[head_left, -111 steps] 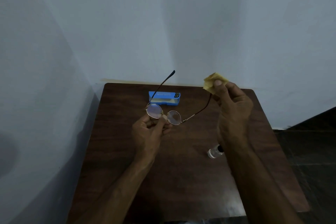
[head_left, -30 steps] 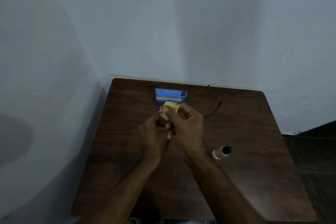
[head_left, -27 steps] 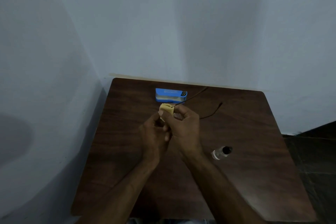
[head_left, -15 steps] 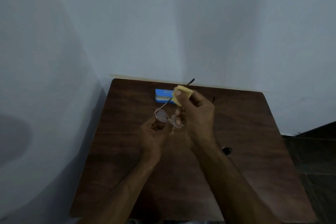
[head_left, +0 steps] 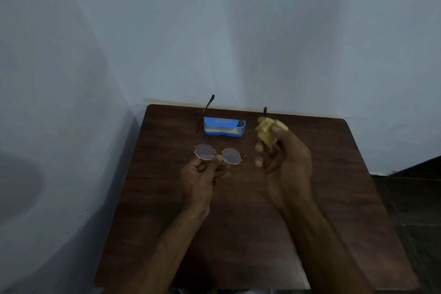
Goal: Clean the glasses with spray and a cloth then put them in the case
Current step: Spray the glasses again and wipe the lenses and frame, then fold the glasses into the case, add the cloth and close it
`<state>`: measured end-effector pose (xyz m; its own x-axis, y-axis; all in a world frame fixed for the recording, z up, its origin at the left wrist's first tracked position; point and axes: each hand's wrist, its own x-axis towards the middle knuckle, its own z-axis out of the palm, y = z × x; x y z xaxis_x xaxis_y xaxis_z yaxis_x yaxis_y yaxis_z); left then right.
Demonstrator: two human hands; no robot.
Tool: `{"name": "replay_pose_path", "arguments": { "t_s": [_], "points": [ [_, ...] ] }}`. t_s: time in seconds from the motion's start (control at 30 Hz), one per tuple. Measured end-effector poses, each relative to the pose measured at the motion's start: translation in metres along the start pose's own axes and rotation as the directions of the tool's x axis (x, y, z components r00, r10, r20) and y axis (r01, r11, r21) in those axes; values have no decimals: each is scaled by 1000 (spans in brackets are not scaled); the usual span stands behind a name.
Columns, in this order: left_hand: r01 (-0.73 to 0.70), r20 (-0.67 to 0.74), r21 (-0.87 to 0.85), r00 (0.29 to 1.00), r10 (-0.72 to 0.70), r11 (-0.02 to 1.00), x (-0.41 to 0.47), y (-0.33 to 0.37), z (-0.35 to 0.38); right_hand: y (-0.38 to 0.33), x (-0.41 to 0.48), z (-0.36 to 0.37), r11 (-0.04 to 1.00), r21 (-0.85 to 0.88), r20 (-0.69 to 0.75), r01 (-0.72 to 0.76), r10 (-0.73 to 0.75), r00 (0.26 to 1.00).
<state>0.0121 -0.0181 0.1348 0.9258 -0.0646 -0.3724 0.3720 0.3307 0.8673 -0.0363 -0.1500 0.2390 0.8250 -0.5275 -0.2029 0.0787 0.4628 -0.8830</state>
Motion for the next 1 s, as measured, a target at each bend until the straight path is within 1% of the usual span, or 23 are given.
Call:
{"name": "replay_pose_path", "arguments": {
  "t_s": [0.07,0.13,0.2,0.27,0.33,0.4,0.47,0.53,0.6,0.67,0.77,0.87,0.9,0.93,1.0],
  "points": [
    [10,6,-20,1000,-10,1000,1,1,0,12,-13,-16,999,-36,-34,-39,38,999],
    [19,16,-48,1000,-18,999,2,2,0,32,-22,-34,994,-94,-76,-52,45,996],
    [27,29,-69,999,-26,997,2,3,2,62,-23,-58,980,-195,-131,-43,17,991],
    [28,41,-82,999,-25,996,1,2,3,100,-17,-87,943,-327,-165,-69,14,986],
    [35,57,-94,998,-29,995,-1,0,4,137,-10,-116,869,-483,-189,-108,17,982],
    [41,70,-94,997,-34,995,-3,-1,6,167,-1,-145,761,-632,-208,-150,20,978],
    [50,79,-95,996,-42,994,-6,-1,7,188,7,-168,653,-730,-224,-201,50,973],
    [59,89,-107,995,-49,993,-9,1,8,201,14,-183,571,-794,-213,-211,64,975],
    [65,97,-113,994,-54,991,-12,3,9,212,19,-194,497,-850,-161,-174,68,985],
    [70,100,-114,993,-59,991,-15,5,9,217,21,-200,452,-882,-117,-131,60,991],
    [76,101,-114,993,-64,991,-17,7,10,219,23,-204,387,-917,-88,-94,32,996],
    [81,100,-127,993,-69,989,-19,8,9,209,21,-195,224,-972,-64,-70,36,997],
    [81,105,-133,992,-68,988,-19,8,8,201,19,-186,211,-977,-47,-42,-15,999],
    [80,108,-140,992,-65,987,-20,8,7,191,16,-176,239,-971,-16,11,-110,994],
    [74,106,-145,993,-59,987,-21,9,7,158,10,-144,372,-917,9,143,-341,940]
  ]
}}
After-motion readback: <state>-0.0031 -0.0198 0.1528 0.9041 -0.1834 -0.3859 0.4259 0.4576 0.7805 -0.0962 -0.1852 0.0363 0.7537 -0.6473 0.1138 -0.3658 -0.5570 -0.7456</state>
